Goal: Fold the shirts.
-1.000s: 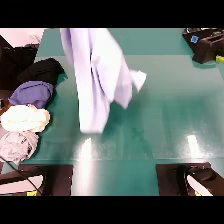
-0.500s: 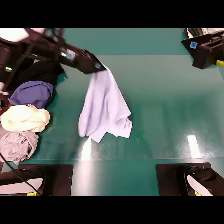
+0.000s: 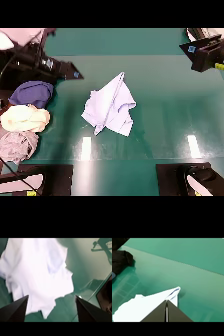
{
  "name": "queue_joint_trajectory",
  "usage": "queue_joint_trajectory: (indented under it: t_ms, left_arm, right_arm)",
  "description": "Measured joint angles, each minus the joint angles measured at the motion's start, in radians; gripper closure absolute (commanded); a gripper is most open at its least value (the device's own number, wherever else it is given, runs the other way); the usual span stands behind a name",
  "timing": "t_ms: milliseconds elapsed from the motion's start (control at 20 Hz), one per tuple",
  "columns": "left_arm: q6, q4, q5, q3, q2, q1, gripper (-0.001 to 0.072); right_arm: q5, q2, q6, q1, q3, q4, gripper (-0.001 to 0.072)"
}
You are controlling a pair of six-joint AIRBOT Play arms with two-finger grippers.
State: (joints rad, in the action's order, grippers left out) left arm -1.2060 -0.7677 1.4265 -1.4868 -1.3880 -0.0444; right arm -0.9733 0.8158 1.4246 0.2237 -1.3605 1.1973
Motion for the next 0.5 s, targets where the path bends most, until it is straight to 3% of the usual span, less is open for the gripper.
queue_joint_trajectory:
  t_ms: [200, 500]
  left_arm:
    - [0.010, -0.010, -0.036, 0.290, 0.035, 0.037, 0.0034]
    - [0.080, 0.103, -0.158, 0.571, 0.046, 0.006, 0.0034]
  right_arm:
    - [-0.004, 0.002, 0.001, 0.000, 0.000, 0.000, 0.0696]
    - [-0.017, 0.006, 0.001, 0.000, 0.000, -0.001, 0.0696]
